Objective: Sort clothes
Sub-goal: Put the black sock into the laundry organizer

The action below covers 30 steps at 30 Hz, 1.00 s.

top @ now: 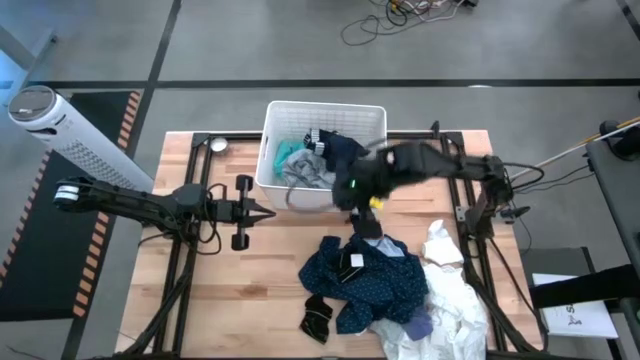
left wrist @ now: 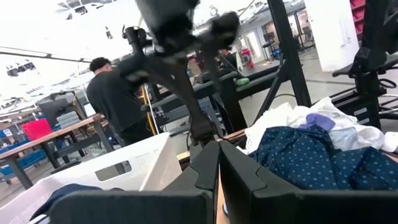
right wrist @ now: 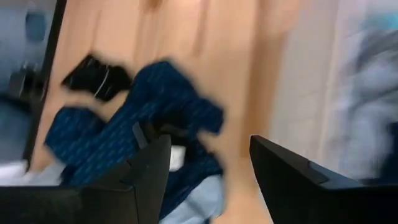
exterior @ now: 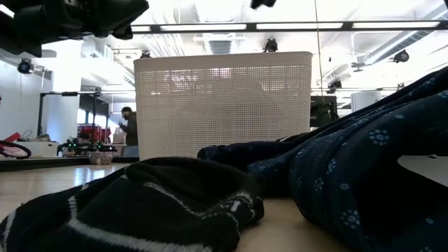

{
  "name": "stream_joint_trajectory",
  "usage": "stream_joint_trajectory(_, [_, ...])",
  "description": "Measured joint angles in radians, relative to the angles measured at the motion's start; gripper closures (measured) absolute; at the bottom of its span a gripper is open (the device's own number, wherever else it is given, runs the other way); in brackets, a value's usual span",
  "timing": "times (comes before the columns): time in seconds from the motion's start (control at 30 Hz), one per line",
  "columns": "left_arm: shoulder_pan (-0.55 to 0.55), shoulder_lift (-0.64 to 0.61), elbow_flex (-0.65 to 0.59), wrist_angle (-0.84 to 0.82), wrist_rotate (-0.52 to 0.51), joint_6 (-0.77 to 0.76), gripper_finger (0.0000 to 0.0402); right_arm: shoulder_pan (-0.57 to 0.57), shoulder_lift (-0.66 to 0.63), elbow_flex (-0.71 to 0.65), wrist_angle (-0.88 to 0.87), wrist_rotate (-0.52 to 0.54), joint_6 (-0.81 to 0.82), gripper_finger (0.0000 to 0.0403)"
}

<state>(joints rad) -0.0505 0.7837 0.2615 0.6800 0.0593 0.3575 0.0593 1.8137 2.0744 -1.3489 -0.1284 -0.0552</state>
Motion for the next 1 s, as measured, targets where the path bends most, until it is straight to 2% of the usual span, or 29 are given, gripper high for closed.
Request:
stream_joint_trajectory(0.1, [0.000, 0.000, 0.000, -0.003, 0.000, -0.004, 0.0402, 0.064, 0.001, -0.131, 0.028, -0.013, 0.044, 0.0193])
stream_joint_trajectory(0.3, [0.000, 0.000, 0.000, -0.002, 0.000, -0.018, 0.0402, 0.160, -0.005, -0.427, 0.290, -0.089, 0.126, 0.0192])
stream_joint_trajectory(0.43, [0.000, 0.000, 0.000, -0.001, 0.000, -0.018, 0.0402, 0.203, -0.005, -0.564, 0.451, -0.070, 0.166, 0.0193])
stream_joint_trajectory(0.63, [0.000, 0.000, 0.000, 0.001, 0.000, -0.005, 0.0402, 0.246, -0.005, -0.668, 0.595, 0.041, 0.111, 0.0186])
stream_joint_trajectory(1.0, [0.000, 0.000, 0.000, 0.008, 0.000, -0.002, 0.0402, 0.244, -0.005, -0.785, 0.704, 0.050, 0.063, 0.0218])
